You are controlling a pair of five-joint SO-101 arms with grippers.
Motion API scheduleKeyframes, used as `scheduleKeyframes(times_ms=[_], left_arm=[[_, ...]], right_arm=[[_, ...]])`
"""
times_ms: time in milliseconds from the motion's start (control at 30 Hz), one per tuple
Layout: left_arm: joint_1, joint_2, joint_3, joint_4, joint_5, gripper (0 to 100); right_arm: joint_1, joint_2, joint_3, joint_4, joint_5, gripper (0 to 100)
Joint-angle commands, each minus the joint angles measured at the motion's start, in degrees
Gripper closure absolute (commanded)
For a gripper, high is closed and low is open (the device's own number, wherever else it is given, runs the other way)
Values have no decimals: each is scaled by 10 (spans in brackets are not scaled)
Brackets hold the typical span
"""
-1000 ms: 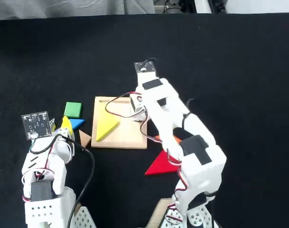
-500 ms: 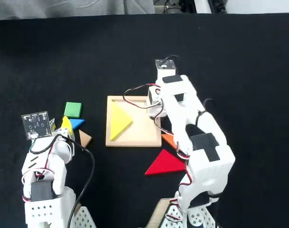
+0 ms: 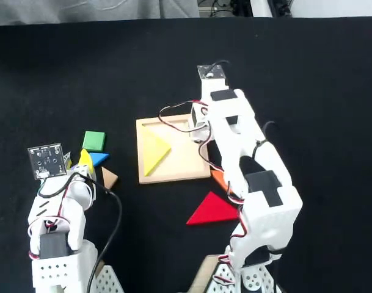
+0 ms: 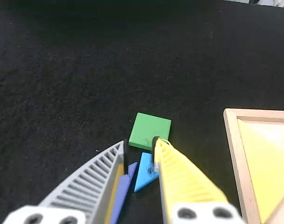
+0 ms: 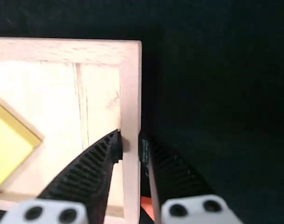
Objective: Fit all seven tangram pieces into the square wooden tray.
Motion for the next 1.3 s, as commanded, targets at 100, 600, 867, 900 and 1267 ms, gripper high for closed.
scheduleKeyframes(times_ms=[100,600,867,900,1267], left_arm=[[7,-4,2,-4,-7,884],[7,-4,2,-4,-7,884],[7,-4,2,-4,-7,884],[7,-4,2,-4,-7,884],[8,-4,2,-4,-10,884]], right_arm=[[4,-3,-33,5,-33,953],[-23,-8,-36,25,-42,872],[9,-175,-67,165,82,874],[8,-207,-50,169,111,874],[-1,-402,168,214,358,872]])
